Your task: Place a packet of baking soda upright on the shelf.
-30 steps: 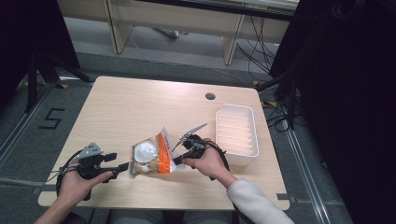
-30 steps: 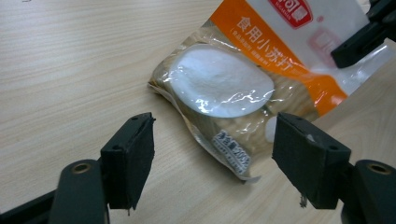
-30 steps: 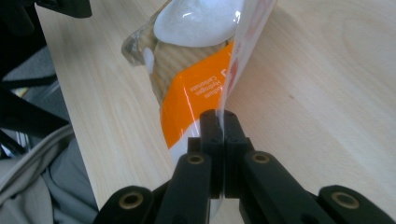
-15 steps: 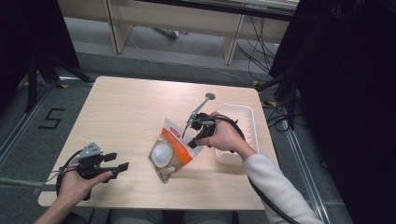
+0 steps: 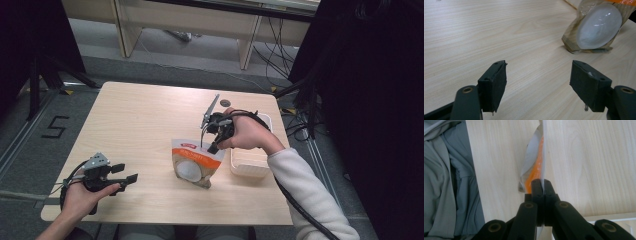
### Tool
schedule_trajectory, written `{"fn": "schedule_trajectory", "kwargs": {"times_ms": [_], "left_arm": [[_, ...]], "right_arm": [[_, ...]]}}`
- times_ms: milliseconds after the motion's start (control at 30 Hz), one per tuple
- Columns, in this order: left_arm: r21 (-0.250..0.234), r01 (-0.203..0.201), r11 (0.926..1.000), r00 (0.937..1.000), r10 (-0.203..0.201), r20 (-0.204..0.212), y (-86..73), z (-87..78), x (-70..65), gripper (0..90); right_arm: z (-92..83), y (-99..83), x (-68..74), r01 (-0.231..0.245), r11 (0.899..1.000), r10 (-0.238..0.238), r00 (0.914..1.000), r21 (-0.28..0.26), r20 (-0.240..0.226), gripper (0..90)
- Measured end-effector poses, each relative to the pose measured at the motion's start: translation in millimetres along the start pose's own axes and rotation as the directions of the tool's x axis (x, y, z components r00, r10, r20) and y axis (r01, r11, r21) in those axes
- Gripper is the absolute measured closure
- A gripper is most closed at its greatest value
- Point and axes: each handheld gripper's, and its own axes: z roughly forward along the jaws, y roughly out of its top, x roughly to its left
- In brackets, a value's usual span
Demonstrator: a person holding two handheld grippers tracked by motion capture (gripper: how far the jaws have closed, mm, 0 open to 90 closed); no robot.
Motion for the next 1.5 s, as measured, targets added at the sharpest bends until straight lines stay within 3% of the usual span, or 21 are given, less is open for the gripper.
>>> {"fn": "schedule_trajectory", "kwargs": {"times_ms": [100, 167, 200, 300, 400, 633, 867, 1033, 1067, 1133, 1233, 1500], "left_arm": [[0.005, -0.003, 1.0000, 1.0000, 0.003, -0.002, 0.2, -0.2, 0.0, 28.7], [0.004, -0.003, 1.0000, 1.0000, 0.003, -0.002, 0.2, -0.1, -0.1, 28.6], [0.005, -0.004, 1.0000, 1.0000, 0.004, -0.002, 0.2, -0.2, -0.1, 28.7], [0.005, -0.003, 1.0000, 1.0000, 0.003, -0.002, 0.2, -0.2, -0.1, 28.7], [0.004, -0.003, 1.0000, 1.0000, 0.003, -0.002, 0.2, -0.1, -0.1, 28.7], [0.006, -0.004, 1.0000, 1.0000, 0.004, -0.002, 0.3, 0.0, -0.2, 28.7], [0.006, -0.004, 1.0000, 1.0000, 0.004, -0.002, 0.3, 0.1, -0.2, 28.6], [0.005, -0.005, 1.0000, 1.0000, 0.005, -0.003, 0.3, -0.1, -0.1, 28.7], [0.004, -0.005, 1.0000, 1.0000, 0.005, -0.003, 0.3, -0.1, 0.0, 28.7], [0.005, -0.005, 1.0000, 1.0000, 0.005, -0.003, 0.3, -0.1, 0.0, 28.7], [0.005, -0.005, 1.0000, 1.0000, 0.005, -0.002, 0.2, -0.1, -0.1, 28.7], [0.006, -0.005, 1.0000, 1.0000, 0.005, -0.003, 0.3, 0.1, -0.1, 28.7]], "right_arm": [[-2.5, 0.6, 1.0, 0.026, 1.000, -0.026, 0.9997, 0.012, -0.002, 90.0], [-5.5, 1.5, 4.7, 0.011, 0.999, -0.012, 0.9999, 0.033, 0.002, 90.0], [-8.0, 2.1, 4.5, 0.039, 0.998, -0.039, 0.9992, 0.041, 0.000, 90.0], [-11.8, 2.4, 6.5, 0.029, 0.998, -0.029, 0.9995, 0.051, 0.010, 90.0], [-16.9, 2.5, 6.8, 0.047, 0.997, -0.048, 0.9987, 0.063, 0.019, 90.0], [-26.8, 2.1, 8.7, 0.087, 0.994, -0.090, 0.9953, 0.066, 0.038, 90.0], [-40.3, -0.9, 9.5, 0.065, 0.995, -0.069, 0.9968, 0.077, 0.041, 90.0], [-50.4, -0.2, 11.7, 0.071, 0.995, -0.074, 0.9965, 0.076, 0.040, 90.0], [-51.4, -0.1, 10.1, 0.097, 0.993, -0.100, 0.9940, 0.067, 0.044, 90.0], [-55.5, -1.1, 12.0, 0.061, 0.995, -0.065, 0.9968, 0.076, 0.046, 90.0], [-59.7, -2.4, 10.9, 0.080, 0.994, -0.084, 0.9952, 0.071, 0.050, 90.0], [-72.9, -8.0, 9.7, 0.063, 0.996, -0.067, 0.9956, 0.062, 0.065, 90.0]]}}
